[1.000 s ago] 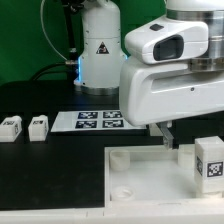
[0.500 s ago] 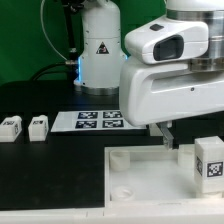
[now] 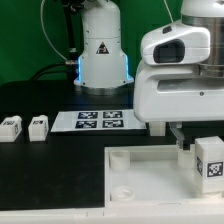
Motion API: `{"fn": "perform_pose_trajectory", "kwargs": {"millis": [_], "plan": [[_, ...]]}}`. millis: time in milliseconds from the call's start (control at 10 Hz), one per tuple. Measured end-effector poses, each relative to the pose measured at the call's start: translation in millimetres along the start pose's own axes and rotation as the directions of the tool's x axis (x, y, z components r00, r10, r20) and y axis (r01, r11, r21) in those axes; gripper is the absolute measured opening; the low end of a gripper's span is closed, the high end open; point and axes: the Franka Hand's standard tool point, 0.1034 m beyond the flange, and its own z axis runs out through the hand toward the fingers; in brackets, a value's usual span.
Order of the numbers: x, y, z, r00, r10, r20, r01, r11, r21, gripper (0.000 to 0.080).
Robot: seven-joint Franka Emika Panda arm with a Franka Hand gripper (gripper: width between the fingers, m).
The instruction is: Assemble one leg
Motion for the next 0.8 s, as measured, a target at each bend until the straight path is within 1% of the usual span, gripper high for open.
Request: {"fn": "perform_pose_trajectory", "kwargs": {"millis": [100, 200, 300, 400, 500, 600, 700, 800], "plan": [[-0.2, -0.4, 0.0, 0.998, 0.061, 0.0, -0.061, 0.998, 0.0, 0.0626], [-0.1, -0.3, 0.0, 0.999, 0.051, 0.001, -0.051, 0.999, 0.001, 0.0626], [-0.2, -0.5, 0.1, 0.997, 0.074, 0.001, -0.074, 0.997, 0.001, 0.0425], [-0.2, -0.3, 0.1, 0.998, 0.069, 0.001, -0.069, 0.998, 0.001, 0.0425], [-0.2, -0.3, 0.0, 0.995, 0.1, 0.002, -0.1, 0.995, 0.003, 0.0294], [-0.9, -2.3, 0.1, 0.968, 0.252, 0.006, -0.252, 0.968, 0.009, 0.0294], [-1.2, -3.0, 0.1, 0.947, 0.321, 0.008, -0.322, 0.947, 0.011, 0.0294], [-1.7, -4.0, 0.2, 0.9, 0.435, 0.012, -0.435, 0.9, 0.011, 0.0294]]}}
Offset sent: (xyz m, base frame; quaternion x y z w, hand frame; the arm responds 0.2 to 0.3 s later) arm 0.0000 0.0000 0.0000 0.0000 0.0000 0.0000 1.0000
